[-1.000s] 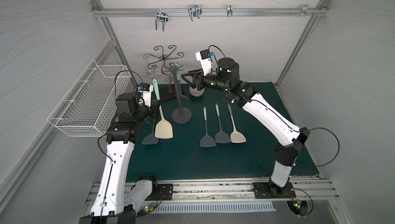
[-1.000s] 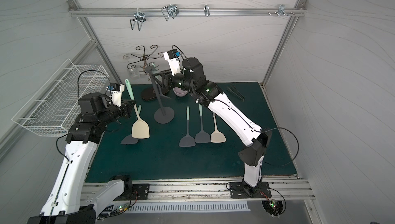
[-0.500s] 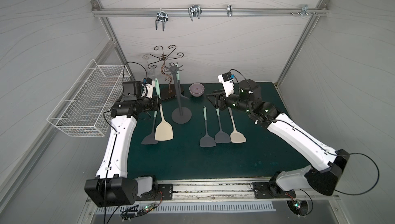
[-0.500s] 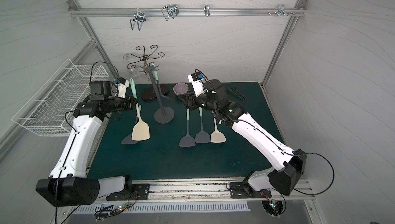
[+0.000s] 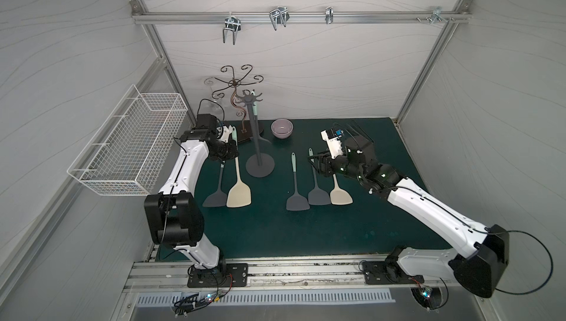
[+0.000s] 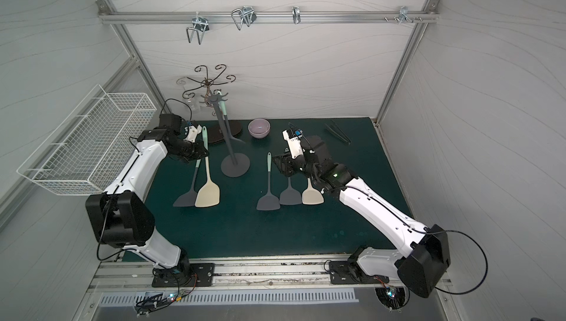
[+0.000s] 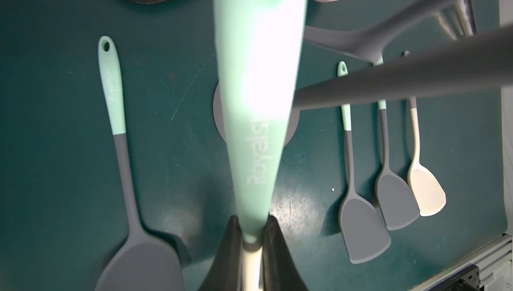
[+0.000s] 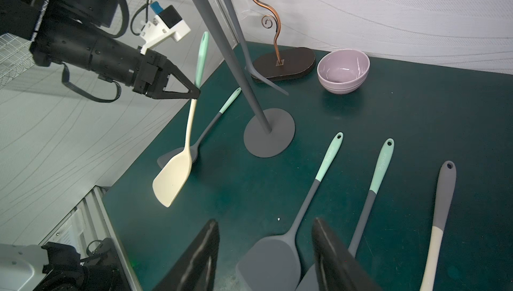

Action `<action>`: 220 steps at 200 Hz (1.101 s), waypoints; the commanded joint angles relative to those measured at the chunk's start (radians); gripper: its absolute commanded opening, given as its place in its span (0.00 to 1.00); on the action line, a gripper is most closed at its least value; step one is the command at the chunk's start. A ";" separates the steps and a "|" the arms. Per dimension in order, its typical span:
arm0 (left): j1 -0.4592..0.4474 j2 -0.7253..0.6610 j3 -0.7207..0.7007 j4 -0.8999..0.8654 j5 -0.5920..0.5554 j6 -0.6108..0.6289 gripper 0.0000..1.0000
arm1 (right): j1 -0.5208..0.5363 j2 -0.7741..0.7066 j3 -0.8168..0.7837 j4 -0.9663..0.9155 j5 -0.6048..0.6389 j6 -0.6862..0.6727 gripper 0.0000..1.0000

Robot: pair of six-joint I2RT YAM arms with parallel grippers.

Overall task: Take the spatula off the kitchen utensil rack
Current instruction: Place the spatula at the center of the board.

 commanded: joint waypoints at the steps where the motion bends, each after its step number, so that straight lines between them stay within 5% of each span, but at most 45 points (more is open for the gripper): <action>1: 0.003 0.066 0.093 -0.038 0.013 0.039 0.00 | -0.007 0.007 -0.010 0.029 0.019 0.007 0.56; 80: -0.061 0.283 0.269 -0.117 -0.137 0.048 0.00 | -0.025 0.012 -0.033 0.049 0.014 0.022 0.56; 220: -0.066 0.528 0.416 -0.164 -0.157 0.011 0.00 | -0.026 0.052 -0.025 0.044 -0.028 0.048 0.55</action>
